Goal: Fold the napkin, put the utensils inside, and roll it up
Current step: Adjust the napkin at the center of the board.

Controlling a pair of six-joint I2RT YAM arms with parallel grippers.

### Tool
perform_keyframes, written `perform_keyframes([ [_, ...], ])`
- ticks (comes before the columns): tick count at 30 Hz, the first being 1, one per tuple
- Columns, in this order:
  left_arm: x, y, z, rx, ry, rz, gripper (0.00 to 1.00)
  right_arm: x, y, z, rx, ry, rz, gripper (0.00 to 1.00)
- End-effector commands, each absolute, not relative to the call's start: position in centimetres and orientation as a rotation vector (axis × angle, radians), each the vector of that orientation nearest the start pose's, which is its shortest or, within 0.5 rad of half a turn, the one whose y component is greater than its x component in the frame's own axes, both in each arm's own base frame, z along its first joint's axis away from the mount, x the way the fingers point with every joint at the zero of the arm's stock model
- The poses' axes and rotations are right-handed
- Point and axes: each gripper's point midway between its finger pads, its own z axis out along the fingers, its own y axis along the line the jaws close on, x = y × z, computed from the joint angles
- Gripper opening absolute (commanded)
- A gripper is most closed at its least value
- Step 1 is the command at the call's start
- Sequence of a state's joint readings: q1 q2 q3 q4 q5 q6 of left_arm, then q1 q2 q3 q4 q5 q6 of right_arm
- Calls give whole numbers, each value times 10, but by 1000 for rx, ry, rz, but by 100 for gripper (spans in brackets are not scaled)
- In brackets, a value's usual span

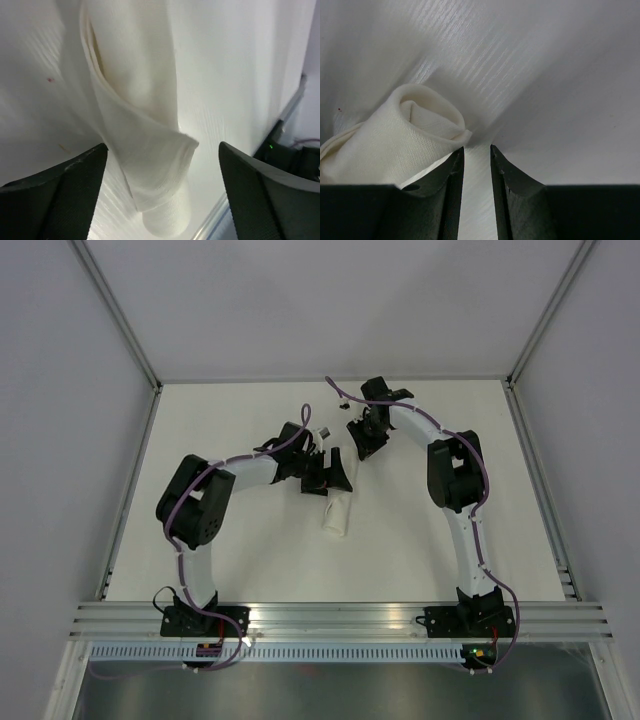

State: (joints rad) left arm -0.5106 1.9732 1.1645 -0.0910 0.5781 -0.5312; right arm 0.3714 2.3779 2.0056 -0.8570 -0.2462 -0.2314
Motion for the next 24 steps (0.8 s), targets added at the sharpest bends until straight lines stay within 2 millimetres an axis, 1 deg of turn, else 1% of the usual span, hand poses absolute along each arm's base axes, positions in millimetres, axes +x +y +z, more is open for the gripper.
perform_keyframes([
  [1, 339, -309, 60, 306, 2539, -1075, 100, 447, 211, -8, -898, 2731, 348, 34],
  [7, 343, -310, 71, 344, 2505, -1070, 98, 448, 211, -5, -896, 2722, 344, 34],
  [13, 354, -301, 88, 330, 2473, -1032, 98, 452, 215, 10, -893, 2683, 352, 36],
  [16, 357, -301, 95, 332, 2456, -1054, 97, 456, 216, 18, -877, 2665, 351, 37],
  [18, 356, -304, 97, 333, 2458, -1079, 96, 456, 216, 22, -873, 2662, 352, 37],
  [20, 352, -307, 98, 347, 2455, -1109, 95, 455, 216, 20, -866, 2672, 358, 38],
  [24, 343, -314, 94, 356, 2469, -1146, 92, 454, 215, 16, -868, 2681, 356, 38],
])
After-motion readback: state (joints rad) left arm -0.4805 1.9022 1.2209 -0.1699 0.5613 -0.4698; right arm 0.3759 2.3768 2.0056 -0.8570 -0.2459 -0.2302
